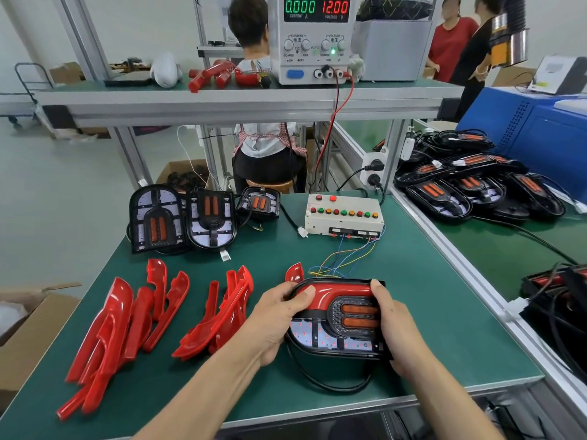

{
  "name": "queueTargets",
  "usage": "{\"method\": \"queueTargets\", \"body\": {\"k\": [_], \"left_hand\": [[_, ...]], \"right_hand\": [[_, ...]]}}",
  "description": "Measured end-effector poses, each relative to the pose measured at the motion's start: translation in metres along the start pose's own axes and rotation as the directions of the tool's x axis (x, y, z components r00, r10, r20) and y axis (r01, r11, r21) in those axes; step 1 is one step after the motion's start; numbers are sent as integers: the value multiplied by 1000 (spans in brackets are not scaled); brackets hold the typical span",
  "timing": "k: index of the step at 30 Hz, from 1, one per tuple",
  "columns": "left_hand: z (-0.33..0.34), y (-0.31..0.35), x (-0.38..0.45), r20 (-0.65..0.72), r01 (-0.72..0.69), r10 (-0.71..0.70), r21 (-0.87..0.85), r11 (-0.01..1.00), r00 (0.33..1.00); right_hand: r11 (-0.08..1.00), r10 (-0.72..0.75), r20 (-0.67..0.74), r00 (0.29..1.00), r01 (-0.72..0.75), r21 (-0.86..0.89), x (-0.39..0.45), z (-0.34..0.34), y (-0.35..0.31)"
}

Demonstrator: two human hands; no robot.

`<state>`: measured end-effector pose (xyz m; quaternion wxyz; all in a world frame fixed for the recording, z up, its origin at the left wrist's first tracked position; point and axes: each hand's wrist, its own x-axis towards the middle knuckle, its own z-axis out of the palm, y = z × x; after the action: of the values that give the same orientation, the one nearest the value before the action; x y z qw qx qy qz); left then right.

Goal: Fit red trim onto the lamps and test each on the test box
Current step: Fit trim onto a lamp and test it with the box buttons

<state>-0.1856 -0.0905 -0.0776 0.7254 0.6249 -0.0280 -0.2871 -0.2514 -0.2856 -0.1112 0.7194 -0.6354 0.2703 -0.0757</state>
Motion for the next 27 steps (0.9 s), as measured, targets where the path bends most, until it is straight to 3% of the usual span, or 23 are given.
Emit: {"method": "queueTargets", "body": {"k": [6, 13, 17, 27], "left_hand": [[-1, -3, -2, 27, -32, 32, 17, 999, 999], [-10, 2, -3, 167, 67, -52, -80, 995, 985], [-7, -1, -3, 94, -13, 16, -23, 1000, 995], [-5, -8, -11, 72, 21, -15, -76, 997, 997]], "right_hand": [[1000, 14, -3, 1000, -14, -1, 0, 0, -1], [996, 40, -11, 999, -39, 81, -2, -1, -1], [993, 64, -23, 998, -61, 103, 0, -2, -2], [990, 92, 10, 996, -93, 110, -7, -8, -1]]}}
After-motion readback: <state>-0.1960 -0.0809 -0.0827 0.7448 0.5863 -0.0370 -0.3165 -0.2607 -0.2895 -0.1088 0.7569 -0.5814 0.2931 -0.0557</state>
